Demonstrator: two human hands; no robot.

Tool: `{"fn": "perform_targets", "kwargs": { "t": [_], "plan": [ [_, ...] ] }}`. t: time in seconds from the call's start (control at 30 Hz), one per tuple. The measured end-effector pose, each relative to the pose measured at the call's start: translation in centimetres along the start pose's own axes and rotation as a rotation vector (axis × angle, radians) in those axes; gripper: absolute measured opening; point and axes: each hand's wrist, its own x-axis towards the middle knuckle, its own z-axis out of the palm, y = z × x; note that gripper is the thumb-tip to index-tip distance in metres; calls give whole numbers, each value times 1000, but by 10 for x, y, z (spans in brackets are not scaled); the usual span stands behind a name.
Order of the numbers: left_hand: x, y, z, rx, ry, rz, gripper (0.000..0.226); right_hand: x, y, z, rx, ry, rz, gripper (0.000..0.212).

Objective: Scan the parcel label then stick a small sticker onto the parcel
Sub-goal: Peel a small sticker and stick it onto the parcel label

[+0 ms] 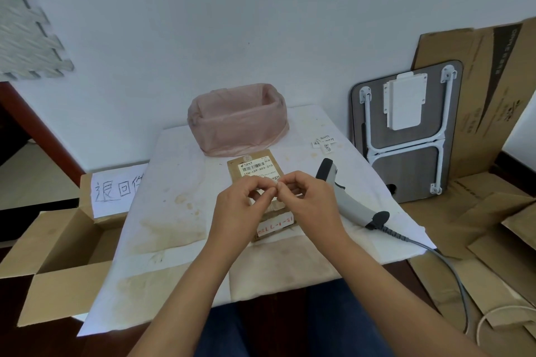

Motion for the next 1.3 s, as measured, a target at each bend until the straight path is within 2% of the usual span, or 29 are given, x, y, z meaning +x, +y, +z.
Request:
{"fn": "perform_targets", "kwargs": {
  "t": [0.37,0.53,0.77,0.93,1.3],
  "plan": [
    [0,4,-1,-332,-8,-259,5,-2,-4,-2,-1,12,-47,9],
    [0,4,0,-365,-15,-280,6,-4,-3,-3,-88,-3,-141,9],
    [1,4,0,-358,-20,-290,9,-5,-3,-4,-46,9,-134,8],
    [0,5,2,-394,-21,-304,14,-6,-1,-4,-112,4,-187,11],
    [-1,3,1,-439,-43,-290,8,-5,-2,-3,-53,16,-126,10]
  ]
}}
